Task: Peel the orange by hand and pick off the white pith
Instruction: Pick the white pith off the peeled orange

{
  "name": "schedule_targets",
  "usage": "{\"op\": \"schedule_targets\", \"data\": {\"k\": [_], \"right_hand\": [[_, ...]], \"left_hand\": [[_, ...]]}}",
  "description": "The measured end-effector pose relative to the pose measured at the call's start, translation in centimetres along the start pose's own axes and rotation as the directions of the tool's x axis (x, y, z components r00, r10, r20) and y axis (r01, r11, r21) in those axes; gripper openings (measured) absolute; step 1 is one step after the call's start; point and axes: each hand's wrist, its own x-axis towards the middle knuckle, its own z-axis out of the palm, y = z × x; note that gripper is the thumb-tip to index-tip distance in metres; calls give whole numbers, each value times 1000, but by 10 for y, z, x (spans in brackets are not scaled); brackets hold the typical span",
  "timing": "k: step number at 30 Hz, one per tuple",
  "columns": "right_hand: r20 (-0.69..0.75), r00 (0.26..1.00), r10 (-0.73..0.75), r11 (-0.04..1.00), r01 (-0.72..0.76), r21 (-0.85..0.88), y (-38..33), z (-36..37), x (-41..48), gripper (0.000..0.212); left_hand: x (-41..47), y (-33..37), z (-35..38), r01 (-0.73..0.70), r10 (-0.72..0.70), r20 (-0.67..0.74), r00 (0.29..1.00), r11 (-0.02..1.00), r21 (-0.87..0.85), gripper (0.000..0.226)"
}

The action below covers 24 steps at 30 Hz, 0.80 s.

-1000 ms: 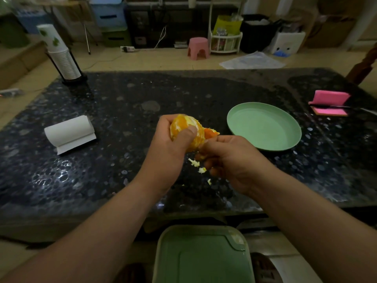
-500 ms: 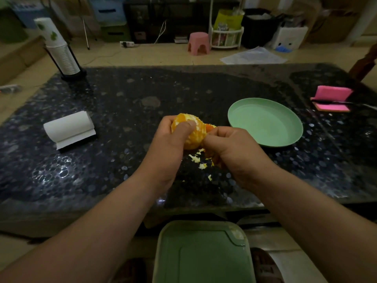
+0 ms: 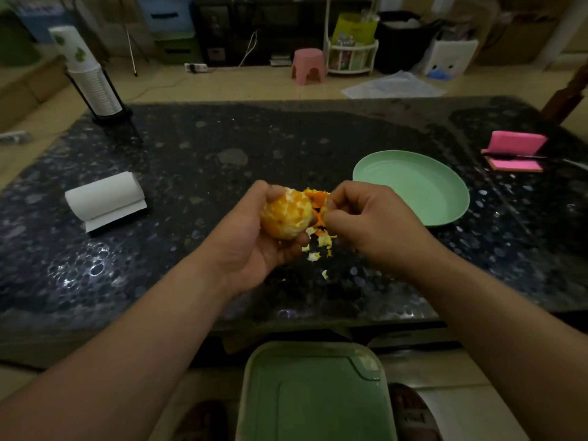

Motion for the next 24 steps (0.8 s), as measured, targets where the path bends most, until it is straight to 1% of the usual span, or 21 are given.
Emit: {"op": "schedule_targets", "data": {"k": [2,4,6,8,10,13,17,20,24], "right_hand": [[-10,1000,2,999,-2,-47,4,-1,3,12],[-30,1000,0,990,-4,-139,8,2,5,14],[-63,998,-8,978,-5,-208,11,6,6,22],[-91,996,-21,975,0,-220,12,8,7,26],[-93,995,-34,974,12,-227,10,8,7,21],[-74,996,-56,962,34,-270,5,11,6,8],[-82,994,-67,963,43,-266,0,15,1,13],[-113,991,-71,956,35,-291,-2,15,0,15],[-117,990,-76,949,36,-313,-3,15,-2,11]], "left_hand": [[1,1,-2,53,-51,44,998,997,-51,45],[2,1,-3,90,-83,79,993,991,-99,48],[4,0,-5,102,-93,83,992,987,-125,49],[6,-1,-6,103,-95,65,993,987,-126,52],[8,-2,-6,92,-88,37,995,989,-115,52],[9,-3,-5,60,-61,-4,998,993,-103,43],[9,-5,-1,-1,-1,-50,999,999,-41,32],[8,-6,2,-39,40,-66,997,999,11,28],[8,-9,4,-70,78,-92,993,993,93,25]]}}
